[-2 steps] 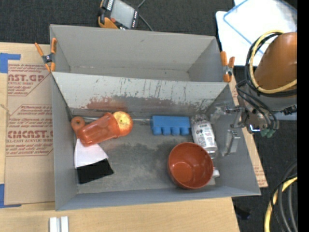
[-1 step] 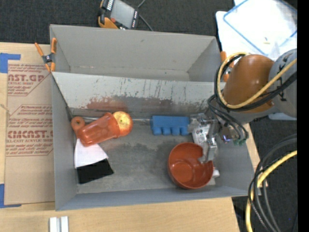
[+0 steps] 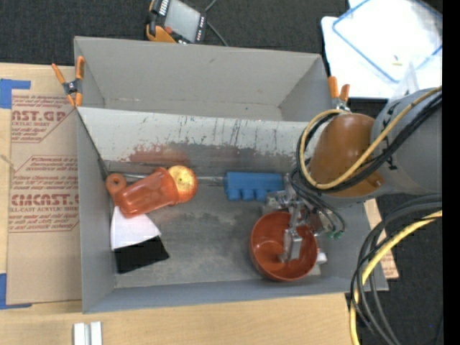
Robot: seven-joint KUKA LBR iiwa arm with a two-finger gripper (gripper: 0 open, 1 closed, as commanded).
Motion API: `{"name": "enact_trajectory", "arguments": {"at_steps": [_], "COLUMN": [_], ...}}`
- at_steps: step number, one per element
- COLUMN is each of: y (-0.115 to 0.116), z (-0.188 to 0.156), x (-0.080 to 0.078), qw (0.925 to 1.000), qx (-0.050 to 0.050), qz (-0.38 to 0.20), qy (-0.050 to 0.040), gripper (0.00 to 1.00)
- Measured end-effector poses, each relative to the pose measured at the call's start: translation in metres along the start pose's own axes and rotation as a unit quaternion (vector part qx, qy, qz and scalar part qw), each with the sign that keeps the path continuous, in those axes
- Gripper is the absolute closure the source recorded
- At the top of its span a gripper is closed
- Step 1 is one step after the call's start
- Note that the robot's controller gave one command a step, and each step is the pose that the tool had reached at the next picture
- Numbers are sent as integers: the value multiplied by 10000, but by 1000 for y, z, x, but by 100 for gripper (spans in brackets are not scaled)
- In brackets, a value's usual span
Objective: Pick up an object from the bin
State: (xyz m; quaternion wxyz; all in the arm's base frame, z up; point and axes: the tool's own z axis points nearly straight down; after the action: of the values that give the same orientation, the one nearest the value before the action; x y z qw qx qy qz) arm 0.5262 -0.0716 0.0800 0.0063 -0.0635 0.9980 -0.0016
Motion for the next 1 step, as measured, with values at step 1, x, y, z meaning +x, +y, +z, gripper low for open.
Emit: {"name": "enact_trajectory", "arguments": {"at_steps": [1], "y": [8], "z": [11], "x": [-29], "qw": [9954], "qx": [-6], "qz": [-953], "qy": [26], "gripper": [0]}}
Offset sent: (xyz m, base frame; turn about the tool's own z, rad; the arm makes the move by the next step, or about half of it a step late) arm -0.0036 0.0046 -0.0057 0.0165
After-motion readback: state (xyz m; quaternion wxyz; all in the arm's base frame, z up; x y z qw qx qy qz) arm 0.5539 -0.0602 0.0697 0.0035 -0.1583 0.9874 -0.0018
